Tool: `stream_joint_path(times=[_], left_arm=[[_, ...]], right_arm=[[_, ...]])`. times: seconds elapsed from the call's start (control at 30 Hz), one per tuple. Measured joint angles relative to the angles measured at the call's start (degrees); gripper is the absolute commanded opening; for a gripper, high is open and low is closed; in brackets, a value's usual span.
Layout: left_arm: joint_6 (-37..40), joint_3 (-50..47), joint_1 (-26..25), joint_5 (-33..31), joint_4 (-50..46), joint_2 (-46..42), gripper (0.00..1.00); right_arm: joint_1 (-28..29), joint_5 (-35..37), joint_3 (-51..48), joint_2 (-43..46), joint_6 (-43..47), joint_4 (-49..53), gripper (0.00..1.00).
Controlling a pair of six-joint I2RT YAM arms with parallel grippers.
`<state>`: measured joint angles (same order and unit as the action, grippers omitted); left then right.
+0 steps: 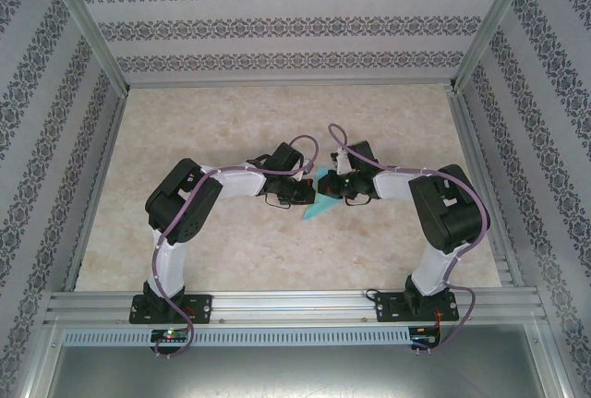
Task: Fold a paper plane with a square sheet of paper (pick it up from the middle)
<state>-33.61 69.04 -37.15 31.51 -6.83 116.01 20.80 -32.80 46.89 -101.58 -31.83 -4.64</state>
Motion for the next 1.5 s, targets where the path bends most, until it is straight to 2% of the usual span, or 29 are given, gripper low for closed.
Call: stream_joint_path(times=[0.4,0.7,0.9,1.1,1.3,1.5], left_arm=[[-0.02,0.0,0.0,-0.04,-0.04,0.0,0.0],[-0.02,-0.02,0.02,0.22,0.0,0.0,0.0],[-0.04,-0.02,0.02,0.22,0.0,0.0,0.0],[-0.04,-0.02,0.02,0.2,-0.02,0.0,0.0],[-0.07,-0.13,0.02,0.2,0.02,0.0,0.0],[-0.04,-0.24,0.02,0.2,0.17,0.0,0.0]], right_arm=[[-0.28,0.85,-0.76,-0.26,-1.2,1.79,0.01],[-4.74,0.83,-1.31,0.37,-3.39,0.44,0.04],[-2.8,1.16,-1.05,1.38,-4.96,-3.02,0.04],[-2.36,0.35,-0.57,-2.86,-6.08,-5.95,0.03],[-6.05,-0.35,-0.17,-3.76,-5.9,-6.8,0.02],[-12.46,0.59,2.93,-5.88,-5.53,-6.78,0.02]])
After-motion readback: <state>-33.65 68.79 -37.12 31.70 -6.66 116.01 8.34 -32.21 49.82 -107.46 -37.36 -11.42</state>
